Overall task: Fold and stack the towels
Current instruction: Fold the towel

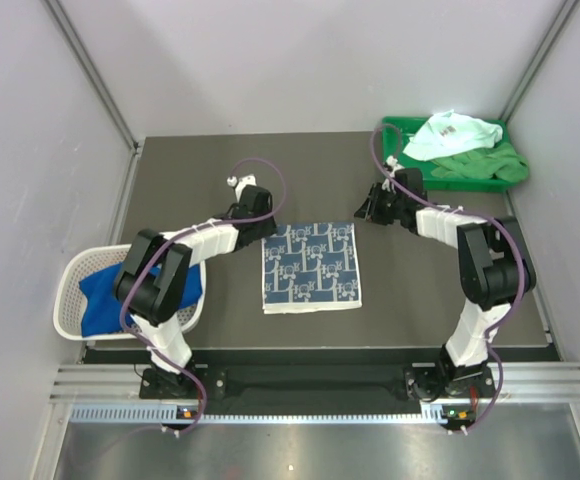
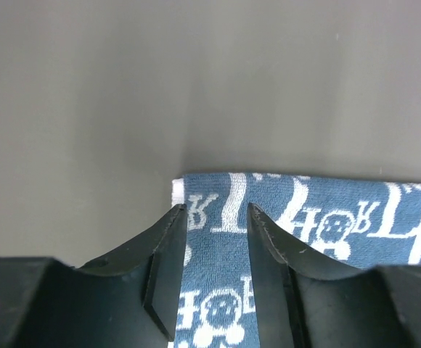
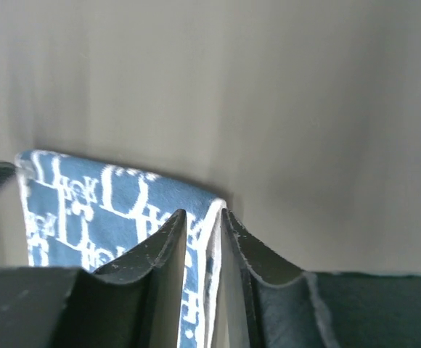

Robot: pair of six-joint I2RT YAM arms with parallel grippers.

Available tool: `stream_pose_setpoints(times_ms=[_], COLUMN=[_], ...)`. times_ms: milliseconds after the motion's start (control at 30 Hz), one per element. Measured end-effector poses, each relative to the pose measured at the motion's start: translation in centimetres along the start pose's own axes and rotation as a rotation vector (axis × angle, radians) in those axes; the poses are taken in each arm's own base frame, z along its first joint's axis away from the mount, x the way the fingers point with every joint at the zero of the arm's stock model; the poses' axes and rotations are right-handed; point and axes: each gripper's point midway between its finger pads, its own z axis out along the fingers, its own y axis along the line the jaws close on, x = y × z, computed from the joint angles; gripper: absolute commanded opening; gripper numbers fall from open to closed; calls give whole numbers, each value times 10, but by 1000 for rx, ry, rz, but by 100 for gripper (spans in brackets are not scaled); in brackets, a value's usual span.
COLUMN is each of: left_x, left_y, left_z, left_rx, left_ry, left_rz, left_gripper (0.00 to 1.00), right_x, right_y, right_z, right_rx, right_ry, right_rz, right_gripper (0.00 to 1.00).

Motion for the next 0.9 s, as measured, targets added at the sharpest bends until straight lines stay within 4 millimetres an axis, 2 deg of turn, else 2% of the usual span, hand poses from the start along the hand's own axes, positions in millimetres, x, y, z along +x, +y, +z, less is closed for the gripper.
stream_pose_setpoints(times_ms=[200,333,467,600,900], left_x=[-22,-17,-8,6,3], left_y=[2,9,14,24,24], left_z=[-13,-13,-5,11,13], left_rx=[-59,-82,-101,-137,-133], left_ry=[-28,-8,20,55,53], left_rz=[16,39,69,100,97], left_gripper=[46,46,46,46,44], right_x=[17,29,43,36,29], right_y=[-3,0,-4,-5,-11], right_z=[2,5,13,18,21], right_rx=[86,123,169,197,250], right_ry=[35,55,98,86,65], right_rz=[-45,-85,-116,-143,-186], right_gripper=[31,33,32,32,32])
